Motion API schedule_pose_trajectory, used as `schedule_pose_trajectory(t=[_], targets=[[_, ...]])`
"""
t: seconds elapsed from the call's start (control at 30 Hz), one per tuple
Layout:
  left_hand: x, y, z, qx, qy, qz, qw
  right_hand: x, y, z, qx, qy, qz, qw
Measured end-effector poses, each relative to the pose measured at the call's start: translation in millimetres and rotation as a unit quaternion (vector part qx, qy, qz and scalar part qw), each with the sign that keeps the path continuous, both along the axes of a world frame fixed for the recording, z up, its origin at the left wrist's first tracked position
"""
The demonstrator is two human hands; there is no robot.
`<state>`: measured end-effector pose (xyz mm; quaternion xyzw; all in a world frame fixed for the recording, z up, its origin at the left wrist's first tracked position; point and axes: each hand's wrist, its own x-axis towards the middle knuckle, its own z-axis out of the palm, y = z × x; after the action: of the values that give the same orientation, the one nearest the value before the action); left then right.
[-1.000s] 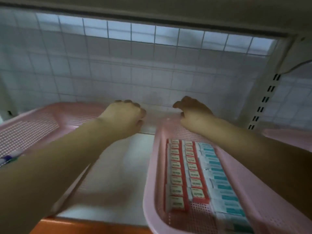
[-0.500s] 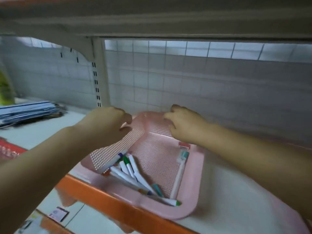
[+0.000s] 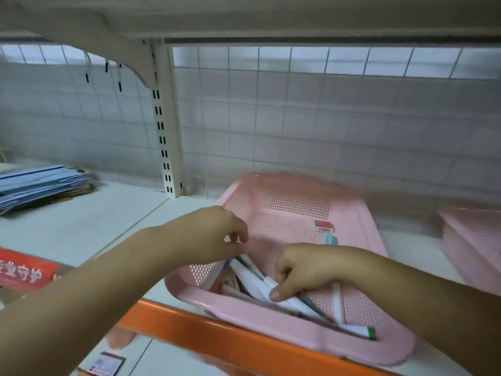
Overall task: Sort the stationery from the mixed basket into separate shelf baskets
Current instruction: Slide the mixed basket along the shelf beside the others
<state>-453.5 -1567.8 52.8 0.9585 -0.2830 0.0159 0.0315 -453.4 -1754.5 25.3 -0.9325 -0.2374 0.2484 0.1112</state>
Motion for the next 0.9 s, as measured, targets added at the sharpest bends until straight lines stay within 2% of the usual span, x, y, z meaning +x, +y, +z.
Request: schedule_pose_trajectory(t=[0.07, 0.13, 0.2, 0.27, 0.33, 0.4, 0.5, 0.6, 0.7, 0.9], targets=[[8, -12, 1, -0.052, 0.018, -0.005, 0.998, -1, -5, 4, 0.065, -0.005, -0.052, 0.997], [19, -25, -4, -0.163, 0.061, 0.010, 0.985, -2, -8, 8, 0.188, -0.007, -0.132, 0.973], [27, -34, -9, -0.316, 0.143, 0.057, 0.936, -2, -10, 12, 0.331, -0.001, -0.221, 0.917], [29, -36, -10, -0.429, 0.213, 0.098, 0.872, 1, -12, 14, 0.419, -0.009, -0.273, 0.866], [28, -30, -10, -0.498, 0.268, 0.116, 0.816, 5, -13, 14, 0.488, -0.020, -0.286, 0.825], [24, -24, -11, -0.517, 0.322, 0.105, 0.787, 8, -13, 14, 0.551, -0.027, -0.275, 0.787], [17, -21, -14, -0.488, 0.370, 0.069, 0.787, 6, -14, 16, 0.617, -0.024, -0.270, 0.739], [14, -20, -13, -0.489, 0.396, 0.040, 0.776, 3, -14, 17, 0.651, -0.012, -0.262, 0.712], [13, -18, -13, -0.496, 0.392, 0.029, 0.774, 2, -11, 18, 0.652, -0.016, -0.253, 0.714], [9, -20, -13, -0.480, 0.356, 0.019, 0.802, -2, -8, 17, 0.630, -0.006, -0.233, 0.741]])
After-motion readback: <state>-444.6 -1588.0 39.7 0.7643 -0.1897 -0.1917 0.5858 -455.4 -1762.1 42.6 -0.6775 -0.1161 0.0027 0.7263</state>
